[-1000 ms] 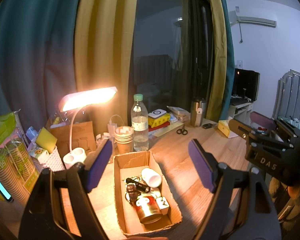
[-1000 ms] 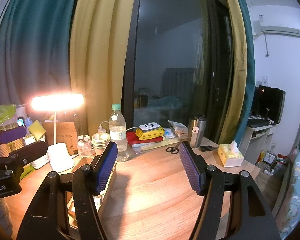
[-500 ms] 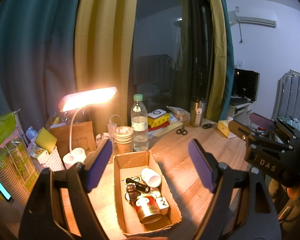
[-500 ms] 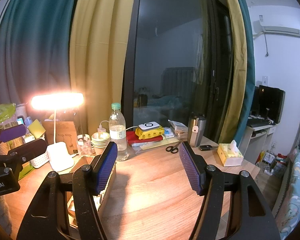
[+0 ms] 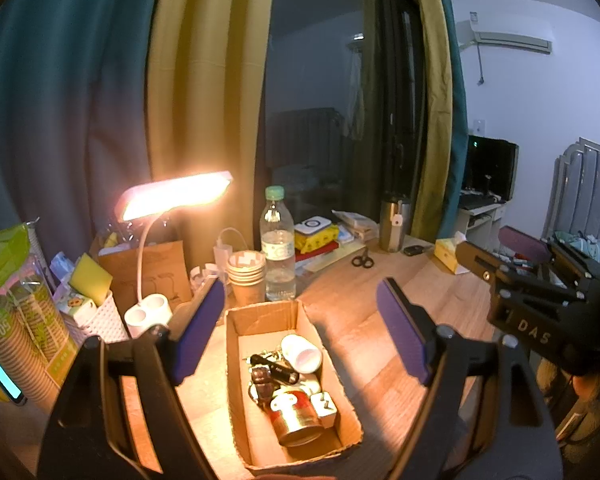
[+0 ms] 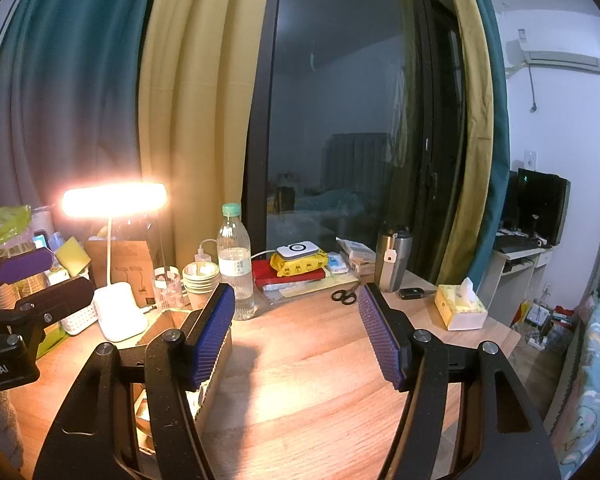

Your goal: Organize rigid objects

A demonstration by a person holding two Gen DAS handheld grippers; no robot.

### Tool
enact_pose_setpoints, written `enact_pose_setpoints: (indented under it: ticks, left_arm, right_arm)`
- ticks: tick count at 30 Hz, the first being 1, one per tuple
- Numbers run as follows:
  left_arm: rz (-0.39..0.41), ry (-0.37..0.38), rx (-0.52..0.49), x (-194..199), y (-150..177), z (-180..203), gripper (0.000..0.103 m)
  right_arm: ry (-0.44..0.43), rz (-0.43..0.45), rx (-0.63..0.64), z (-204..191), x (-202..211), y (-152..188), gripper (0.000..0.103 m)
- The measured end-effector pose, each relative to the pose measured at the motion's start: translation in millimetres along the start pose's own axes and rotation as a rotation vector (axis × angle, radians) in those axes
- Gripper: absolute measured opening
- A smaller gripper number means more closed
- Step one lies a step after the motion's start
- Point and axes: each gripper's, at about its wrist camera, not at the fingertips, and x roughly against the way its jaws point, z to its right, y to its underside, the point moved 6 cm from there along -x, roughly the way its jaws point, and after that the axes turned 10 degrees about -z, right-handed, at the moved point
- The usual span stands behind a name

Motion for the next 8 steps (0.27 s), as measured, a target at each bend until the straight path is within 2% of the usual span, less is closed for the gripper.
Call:
enact_pose_setpoints:
  ticks: [8]
  left_arm:
    - [-0.010, 0.005, -0.007, -1, 5, 2, 0.080]
  right_arm:
    - [-0.005, -0.013, 0.002, -3, 2, 13, 0.068]
